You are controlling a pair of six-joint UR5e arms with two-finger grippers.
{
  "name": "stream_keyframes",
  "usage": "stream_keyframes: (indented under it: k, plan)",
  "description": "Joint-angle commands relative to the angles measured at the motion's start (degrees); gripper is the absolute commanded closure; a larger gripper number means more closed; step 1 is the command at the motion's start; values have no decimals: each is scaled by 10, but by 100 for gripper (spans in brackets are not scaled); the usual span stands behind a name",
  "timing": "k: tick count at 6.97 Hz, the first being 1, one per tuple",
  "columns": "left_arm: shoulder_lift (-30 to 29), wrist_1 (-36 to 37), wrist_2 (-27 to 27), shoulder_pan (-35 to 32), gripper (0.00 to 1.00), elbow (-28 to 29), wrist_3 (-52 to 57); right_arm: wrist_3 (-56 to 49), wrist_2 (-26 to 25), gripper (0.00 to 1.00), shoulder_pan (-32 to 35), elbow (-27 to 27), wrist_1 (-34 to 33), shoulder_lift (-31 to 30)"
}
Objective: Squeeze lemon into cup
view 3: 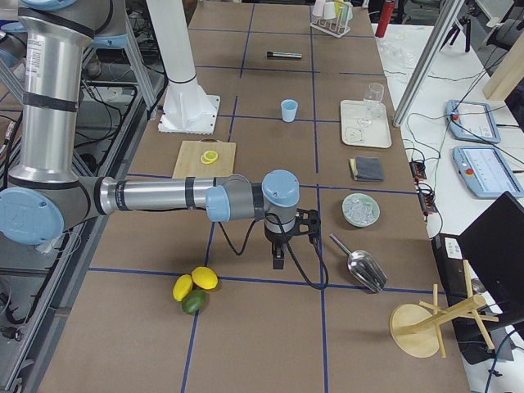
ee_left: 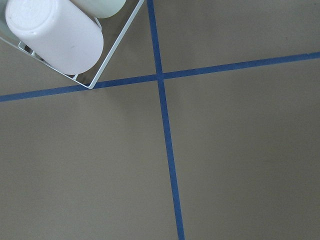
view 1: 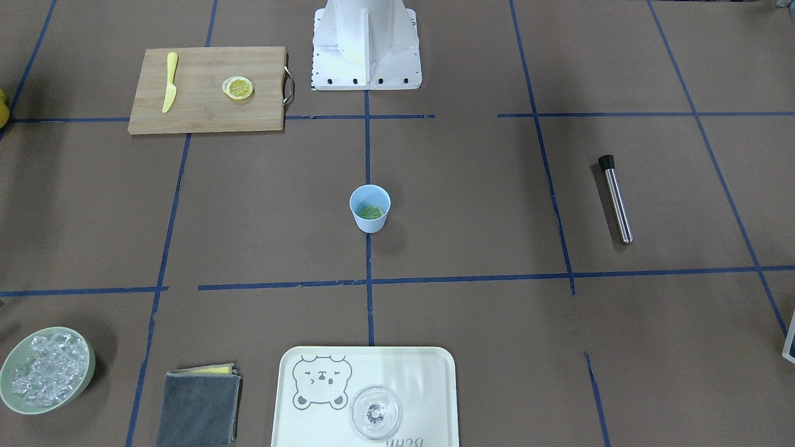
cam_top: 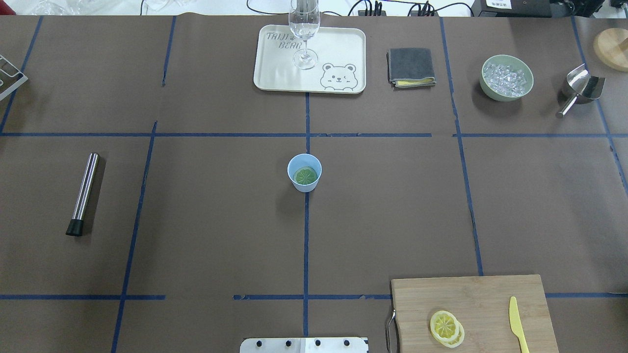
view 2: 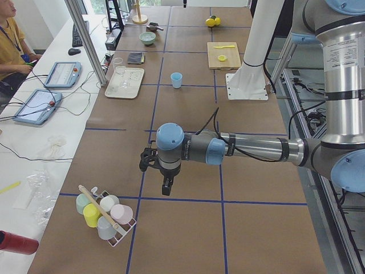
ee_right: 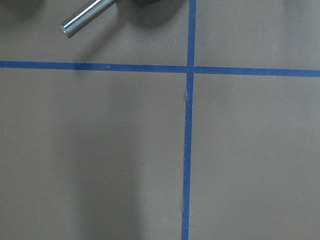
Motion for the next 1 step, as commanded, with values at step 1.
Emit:
stream_keyframes:
  k: [1]
  plan:
    - [-6, 14, 4, 0, 0, -13, 2, 8, 40, 0, -11, -5, 7, 1]
